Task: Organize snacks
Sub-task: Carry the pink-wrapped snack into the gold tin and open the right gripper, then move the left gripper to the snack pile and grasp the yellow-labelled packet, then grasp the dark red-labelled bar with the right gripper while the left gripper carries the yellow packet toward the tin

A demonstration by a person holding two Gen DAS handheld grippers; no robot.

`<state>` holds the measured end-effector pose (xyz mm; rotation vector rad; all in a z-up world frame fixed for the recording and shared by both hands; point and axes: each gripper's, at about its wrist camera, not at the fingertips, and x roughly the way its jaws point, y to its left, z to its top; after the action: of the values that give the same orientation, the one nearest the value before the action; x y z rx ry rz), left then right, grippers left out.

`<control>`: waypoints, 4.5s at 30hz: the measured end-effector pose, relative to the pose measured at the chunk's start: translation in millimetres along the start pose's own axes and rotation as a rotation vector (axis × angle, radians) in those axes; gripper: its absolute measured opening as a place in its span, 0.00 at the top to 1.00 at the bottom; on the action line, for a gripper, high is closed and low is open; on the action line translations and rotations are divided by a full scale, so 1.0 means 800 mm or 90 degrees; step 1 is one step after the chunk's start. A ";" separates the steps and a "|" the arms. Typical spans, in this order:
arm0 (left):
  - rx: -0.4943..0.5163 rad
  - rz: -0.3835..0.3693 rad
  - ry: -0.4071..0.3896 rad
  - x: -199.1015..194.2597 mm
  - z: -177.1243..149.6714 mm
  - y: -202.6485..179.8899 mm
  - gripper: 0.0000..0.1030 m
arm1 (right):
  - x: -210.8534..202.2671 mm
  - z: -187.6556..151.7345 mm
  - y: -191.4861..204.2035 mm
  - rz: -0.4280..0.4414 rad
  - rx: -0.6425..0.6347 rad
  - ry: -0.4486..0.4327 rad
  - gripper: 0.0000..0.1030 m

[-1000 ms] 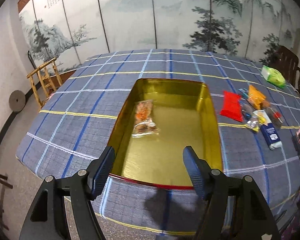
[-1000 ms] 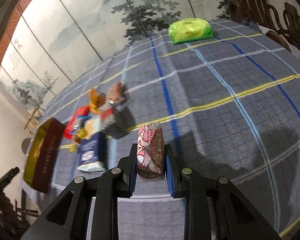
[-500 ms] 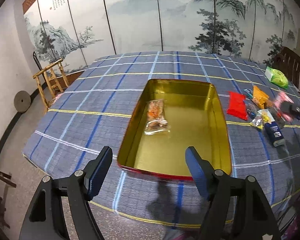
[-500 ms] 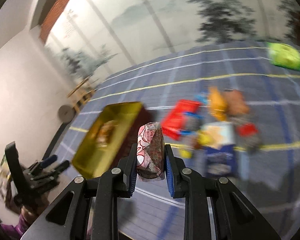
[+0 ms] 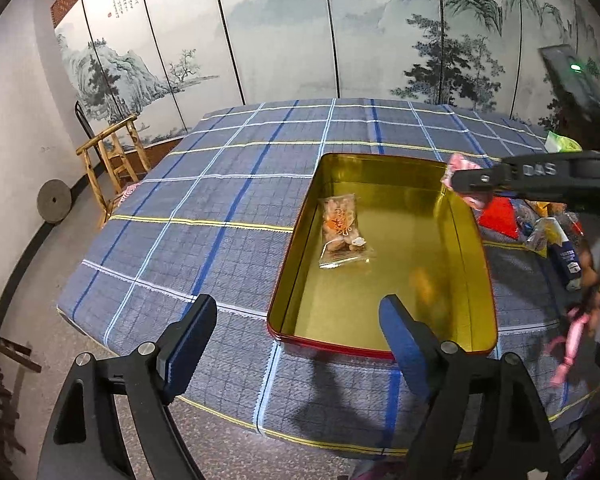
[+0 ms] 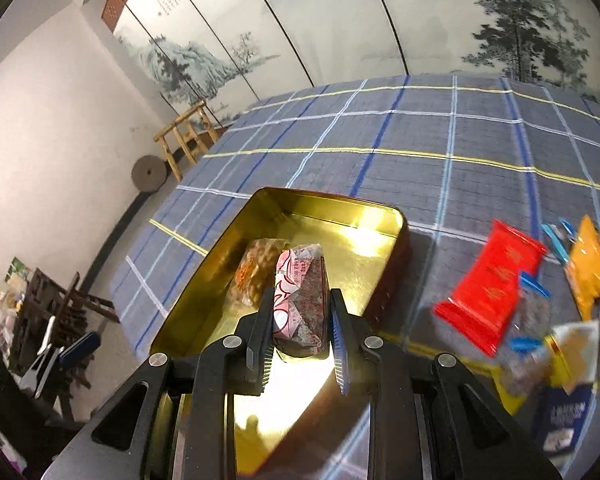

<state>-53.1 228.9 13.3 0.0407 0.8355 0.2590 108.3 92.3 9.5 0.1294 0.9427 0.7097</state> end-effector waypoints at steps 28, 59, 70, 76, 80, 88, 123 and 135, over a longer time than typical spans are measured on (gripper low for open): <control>0.011 0.000 0.025 0.027 0.001 0.009 0.20 | 0.092 0.041 -0.004 -0.049 0.017 0.044 0.75; 0.174 -0.255 -0.012 -0.028 0.056 -0.146 0.14 | -0.213 -0.180 -0.225 -0.340 0.073 -0.133 0.67; 0.230 -0.324 0.067 0.040 0.095 -0.246 0.20 | -0.227 -0.205 -0.283 -0.319 0.102 -0.158 0.67; 0.326 -0.352 0.098 0.071 0.080 -0.303 0.48 | -0.218 -0.221 -0.294 -0.287 0.111 -0.164 0.63; 0.350 -0.373 0.117 0.091 0.077 -0.321 0.49 | -0.221 -0.222 -0.299 -0.266 0.118 -0.172 0.62; 0.340 -0.388 0.193 0.138 0.082 -0.345 0.64 | -0.224 -0.225 -0.304 -0.243 0.128 -0.183 0.61; 0.192 -0.431 0.136 -0.002 0.021 -0.280 0.79 | -0.117 -0.094 -0.259 -0.170 -0.026 -0.067 0.54; 0.166 -0.420 0.116 -0.020 0.019 -0.251 0.79 | -0.175 -0.129 -0.301 -0.215 0.086 -0.127 0.73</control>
<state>-9.3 31.6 7.6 -0.0166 1.0129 -0.4748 95.1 -198.5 -50.7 0.1526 0.7952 0.3150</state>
